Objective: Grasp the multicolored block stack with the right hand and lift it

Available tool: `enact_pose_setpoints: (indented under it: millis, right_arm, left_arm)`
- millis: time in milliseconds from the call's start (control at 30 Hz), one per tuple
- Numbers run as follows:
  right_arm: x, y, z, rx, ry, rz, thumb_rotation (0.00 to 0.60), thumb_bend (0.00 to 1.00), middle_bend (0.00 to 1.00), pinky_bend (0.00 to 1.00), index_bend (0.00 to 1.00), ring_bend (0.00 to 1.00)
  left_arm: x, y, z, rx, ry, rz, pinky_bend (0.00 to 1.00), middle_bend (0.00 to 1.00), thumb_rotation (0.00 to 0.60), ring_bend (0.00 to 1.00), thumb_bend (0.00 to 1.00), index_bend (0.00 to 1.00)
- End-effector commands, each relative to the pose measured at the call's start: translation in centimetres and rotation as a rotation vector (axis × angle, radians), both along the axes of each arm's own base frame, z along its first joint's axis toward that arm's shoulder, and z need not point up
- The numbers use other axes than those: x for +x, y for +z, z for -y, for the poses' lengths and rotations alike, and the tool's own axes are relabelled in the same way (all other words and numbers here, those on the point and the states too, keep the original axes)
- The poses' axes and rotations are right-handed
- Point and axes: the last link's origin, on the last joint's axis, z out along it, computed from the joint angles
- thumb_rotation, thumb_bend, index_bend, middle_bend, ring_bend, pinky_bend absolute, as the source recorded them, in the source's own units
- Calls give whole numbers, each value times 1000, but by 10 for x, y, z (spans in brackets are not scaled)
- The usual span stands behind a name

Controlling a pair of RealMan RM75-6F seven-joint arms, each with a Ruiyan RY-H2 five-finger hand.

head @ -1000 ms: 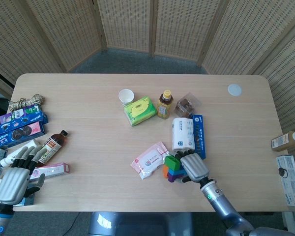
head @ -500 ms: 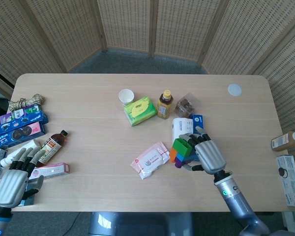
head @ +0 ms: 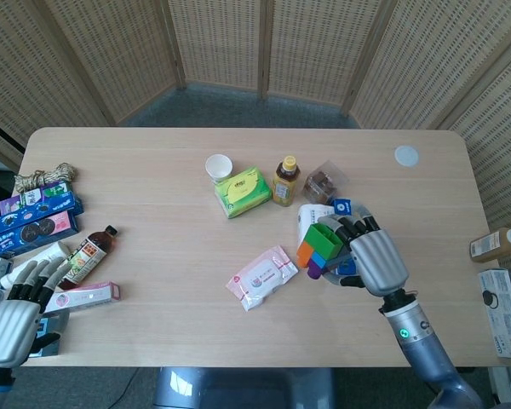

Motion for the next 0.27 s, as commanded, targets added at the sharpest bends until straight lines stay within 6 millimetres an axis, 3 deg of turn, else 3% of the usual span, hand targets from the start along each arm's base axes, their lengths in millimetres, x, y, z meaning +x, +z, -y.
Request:
enact_pose_setpoints:
  millis: [33,267]
  right_arm:
    - [0,1,0,-2,-1,2,600,115,573,98,215,277]
    - [-2,1,0,-3,-6,3,600,115,574,97,214,277]
  left_arm:
    - [0,0,1,0,2,3,0,47,600,0,535,105]
    - [2,-3,1,-8,-2,1,0,48,600,0,536,105]
